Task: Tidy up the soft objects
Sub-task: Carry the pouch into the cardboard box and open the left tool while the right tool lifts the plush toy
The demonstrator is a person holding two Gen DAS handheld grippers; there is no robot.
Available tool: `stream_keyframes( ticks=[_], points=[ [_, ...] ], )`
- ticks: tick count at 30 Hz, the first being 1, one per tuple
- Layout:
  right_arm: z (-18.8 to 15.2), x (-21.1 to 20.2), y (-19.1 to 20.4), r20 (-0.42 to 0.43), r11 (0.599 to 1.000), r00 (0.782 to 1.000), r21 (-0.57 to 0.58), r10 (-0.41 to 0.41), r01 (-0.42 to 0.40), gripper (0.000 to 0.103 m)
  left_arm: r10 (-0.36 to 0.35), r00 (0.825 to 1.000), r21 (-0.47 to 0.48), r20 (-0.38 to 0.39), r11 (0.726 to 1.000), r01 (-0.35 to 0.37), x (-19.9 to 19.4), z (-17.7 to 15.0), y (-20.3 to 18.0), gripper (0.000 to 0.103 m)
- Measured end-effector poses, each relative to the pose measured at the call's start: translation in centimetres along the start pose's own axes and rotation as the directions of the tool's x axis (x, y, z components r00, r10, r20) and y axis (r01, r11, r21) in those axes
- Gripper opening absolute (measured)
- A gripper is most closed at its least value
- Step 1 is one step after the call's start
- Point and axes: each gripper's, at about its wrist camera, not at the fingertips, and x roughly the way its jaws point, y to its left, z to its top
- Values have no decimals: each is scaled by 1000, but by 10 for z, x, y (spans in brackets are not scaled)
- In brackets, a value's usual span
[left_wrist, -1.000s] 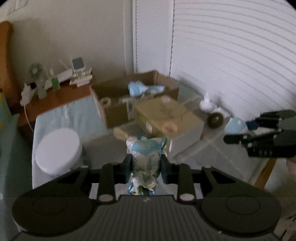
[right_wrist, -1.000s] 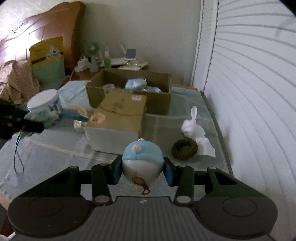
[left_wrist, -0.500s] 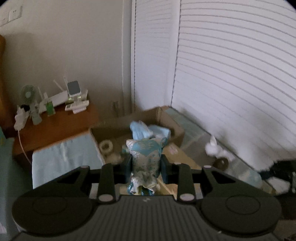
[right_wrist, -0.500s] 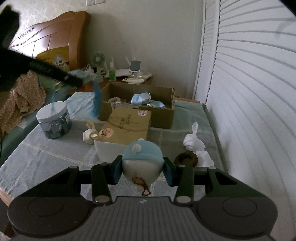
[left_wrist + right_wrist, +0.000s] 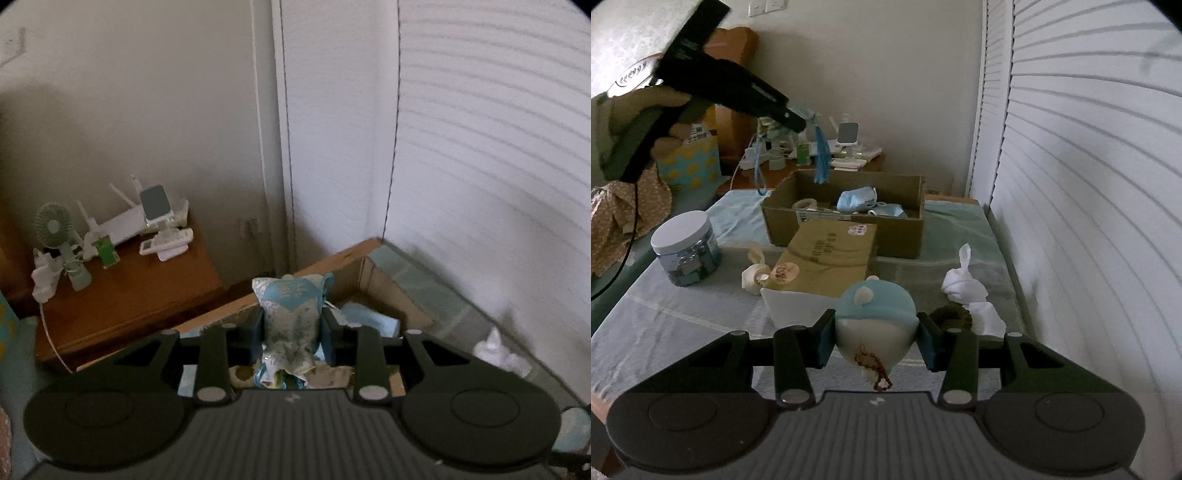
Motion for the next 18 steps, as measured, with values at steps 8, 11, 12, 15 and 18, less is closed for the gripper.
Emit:
stream_keyframes(
  ticks=[8, 11, 12, 15, 18],
  points=[
    [0, 8, -7, -14, 1000, 1000, 17, -7, 7, 50, 62, 997, 74, -43, 995, -59, 56, 7, 0, 30],
    [1, 11, -8, -20, 1000, 1000, 18, -9, 10, 50, 51, 996, 86, -71, 995, -44, 69, 3, -3, 31],
    [2, 12, -8, -22, 1000, 1000, 17, -10, 10, 50, 45, 996, 91, -82, 995, -37, 73, 0, -3, 38],
    [3, 15, -9, -26, 1000, 1000, 18, -8, 8, 50, 50, 995, 85, -88, 995, -43, 78, -7, -2, 76],
    [3, 17, -8, -29, 1000, 1000, 17, -4, 5, 50, 74, 996, 64, -57, 995, -70, 71, -10, 0, 89]
  ],
)
